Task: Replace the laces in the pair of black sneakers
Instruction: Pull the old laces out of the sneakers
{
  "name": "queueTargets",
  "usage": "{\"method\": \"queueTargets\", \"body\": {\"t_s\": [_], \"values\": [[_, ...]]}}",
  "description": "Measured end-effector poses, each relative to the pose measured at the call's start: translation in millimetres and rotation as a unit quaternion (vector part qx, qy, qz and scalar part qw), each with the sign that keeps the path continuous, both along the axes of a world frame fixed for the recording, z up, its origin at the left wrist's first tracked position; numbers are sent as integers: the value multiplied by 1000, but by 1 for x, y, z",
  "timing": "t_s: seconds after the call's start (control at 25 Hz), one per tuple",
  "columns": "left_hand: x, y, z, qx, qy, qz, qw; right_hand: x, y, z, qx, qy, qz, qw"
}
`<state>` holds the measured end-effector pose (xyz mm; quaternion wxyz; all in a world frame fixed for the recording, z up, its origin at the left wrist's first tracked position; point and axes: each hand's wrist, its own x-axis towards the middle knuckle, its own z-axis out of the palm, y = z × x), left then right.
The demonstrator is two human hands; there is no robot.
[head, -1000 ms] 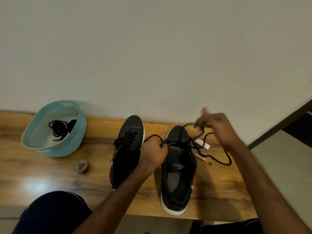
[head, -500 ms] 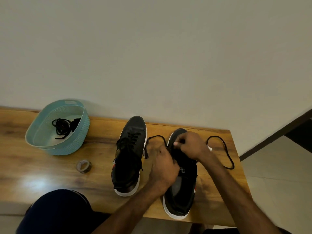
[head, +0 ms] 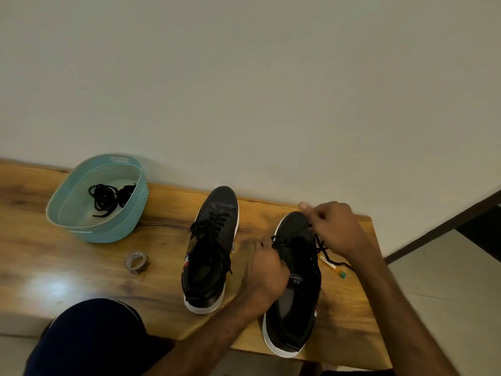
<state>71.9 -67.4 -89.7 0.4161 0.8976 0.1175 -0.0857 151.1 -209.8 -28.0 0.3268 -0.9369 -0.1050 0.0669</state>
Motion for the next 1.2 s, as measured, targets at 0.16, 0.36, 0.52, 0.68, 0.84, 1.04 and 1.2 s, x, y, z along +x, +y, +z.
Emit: {"method": "queueTargets", "body": {"t_s": [0.16,0.36,0.52,0.68,0.84,1.04,1.2], "values": [[2,2,0,2,-13,-17,1000,0,14,-17,-45,47,23,998],[6,1,-1,27,-30,-17,999,-1,25,-34,-142,125,68,980],[10,7,5,25,-54,14,998,0,21,-27,-76,137,56,986],[34,19,10,126,-164,-28,978,9,-15,-23,-114,40,-3,993],[57,5,9,244,-117,-237,933,9,-33,-38,-132,97,86,983],[63,3,4,222,-58,-301,925,19,-40,-40,-72,127,129,981],[67,7,2,31,-89,-254,963,18,-39,-37,-36,137,125,982]]}}
